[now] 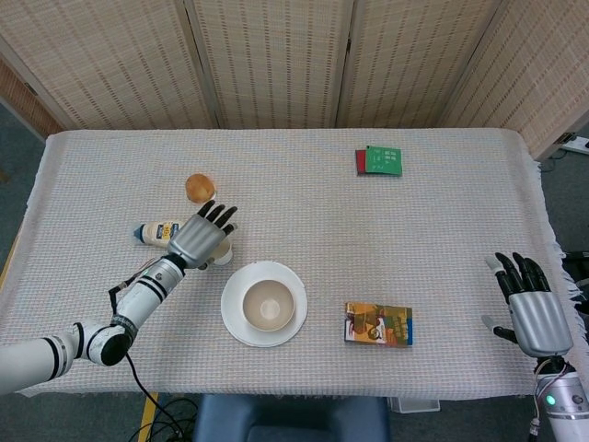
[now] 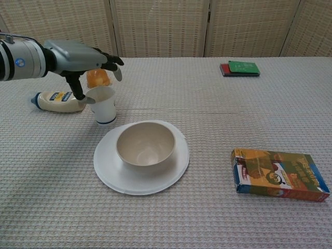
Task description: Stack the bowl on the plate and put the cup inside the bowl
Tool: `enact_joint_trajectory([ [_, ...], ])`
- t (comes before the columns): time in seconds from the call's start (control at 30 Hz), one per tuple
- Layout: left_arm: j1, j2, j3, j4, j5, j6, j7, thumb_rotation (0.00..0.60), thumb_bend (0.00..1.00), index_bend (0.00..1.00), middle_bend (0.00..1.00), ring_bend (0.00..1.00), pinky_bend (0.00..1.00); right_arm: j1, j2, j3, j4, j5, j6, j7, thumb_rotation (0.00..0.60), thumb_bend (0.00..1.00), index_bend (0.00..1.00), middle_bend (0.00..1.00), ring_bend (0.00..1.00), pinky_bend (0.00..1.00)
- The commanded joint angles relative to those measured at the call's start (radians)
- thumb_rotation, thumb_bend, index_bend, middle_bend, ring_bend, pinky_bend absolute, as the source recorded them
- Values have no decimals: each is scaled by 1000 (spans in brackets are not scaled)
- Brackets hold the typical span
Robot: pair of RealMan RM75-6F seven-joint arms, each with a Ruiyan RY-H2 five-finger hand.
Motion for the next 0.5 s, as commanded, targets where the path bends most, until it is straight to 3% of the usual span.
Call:
enact_joint_trajectory([
  [0.03,-18,17,11,-34,-33,15,34,600,235,226,0,0,57,2,1,0,2,0,-3,4,600,163,91,78,3,77],
  [0.5,-66,15,61,-55,-131,47,100,600,234,243,0,0,57,1,4,-2,5,-3,4,16,600,164,91,78,3,77],
])
